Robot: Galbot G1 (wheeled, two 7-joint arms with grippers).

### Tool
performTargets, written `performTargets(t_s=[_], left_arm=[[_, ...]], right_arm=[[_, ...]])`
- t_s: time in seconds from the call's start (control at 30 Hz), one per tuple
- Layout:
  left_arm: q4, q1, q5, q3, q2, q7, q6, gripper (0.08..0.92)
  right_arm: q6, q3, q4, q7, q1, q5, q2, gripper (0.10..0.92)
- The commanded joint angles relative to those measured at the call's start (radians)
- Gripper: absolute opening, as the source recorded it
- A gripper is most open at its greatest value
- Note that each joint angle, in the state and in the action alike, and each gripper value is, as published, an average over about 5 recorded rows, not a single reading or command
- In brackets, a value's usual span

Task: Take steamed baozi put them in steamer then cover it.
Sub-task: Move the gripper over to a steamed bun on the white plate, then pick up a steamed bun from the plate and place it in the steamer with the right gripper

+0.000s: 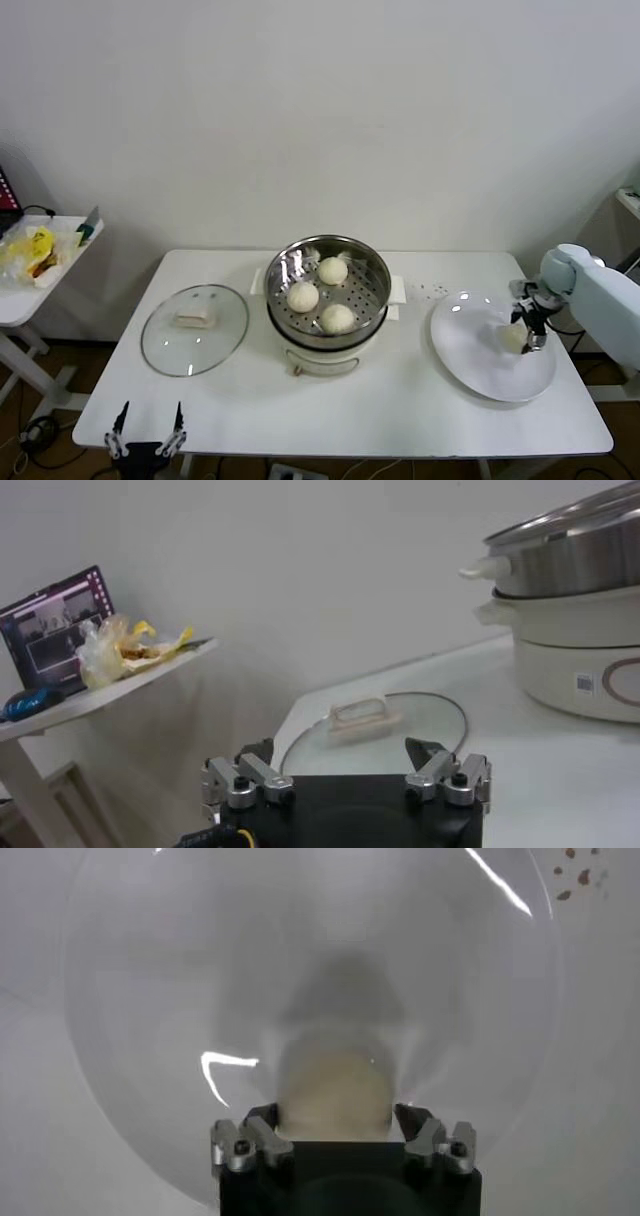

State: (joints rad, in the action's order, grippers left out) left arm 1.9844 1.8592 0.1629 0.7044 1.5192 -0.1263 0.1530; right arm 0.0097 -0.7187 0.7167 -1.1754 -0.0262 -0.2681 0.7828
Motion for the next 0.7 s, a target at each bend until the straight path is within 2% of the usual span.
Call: performTargets(t_s=[0.03, 0.17, 0.3, 0.5, 0.7], left_arm=[[0.003, 0.004, -0.001, 0.000, 0.000, -0.002, 0.002, 0.823], [0.002, 0.006, -0.001, 0.000, -0.001, -0.002, 0.007, 0.823], [0.004, 0.007, -0.002, -0.003, -0.002, -0.002, 0.009, 0.823], [0.016, 0.009, 0.001, -0.026, -0.001, 0.002, 0.018, 0.823], [0.042, 0.030, 0.036, -0.070, -0.006, -0.001, 0.041, 0.823]], right_arm=[[0.002, 0.006, -0.014, -0.002, -0.002, -0.009, 0.013, 0.701], [-0.004, -0.005, 0.002, -0.003, 0.009, 0.001, -0.001, 0.675], [-0.034, -0.069, 0.044, -0.002, 0.068, 0.078, -0.028, 0.665], [-0.110, -0.350, 0.118, 0.002, 0.378, 0.349, -0.032, 0.662], [-0.200, -0.640, 0.196, 0.018, 0.680, 0.627, 0.038, 0.660]])
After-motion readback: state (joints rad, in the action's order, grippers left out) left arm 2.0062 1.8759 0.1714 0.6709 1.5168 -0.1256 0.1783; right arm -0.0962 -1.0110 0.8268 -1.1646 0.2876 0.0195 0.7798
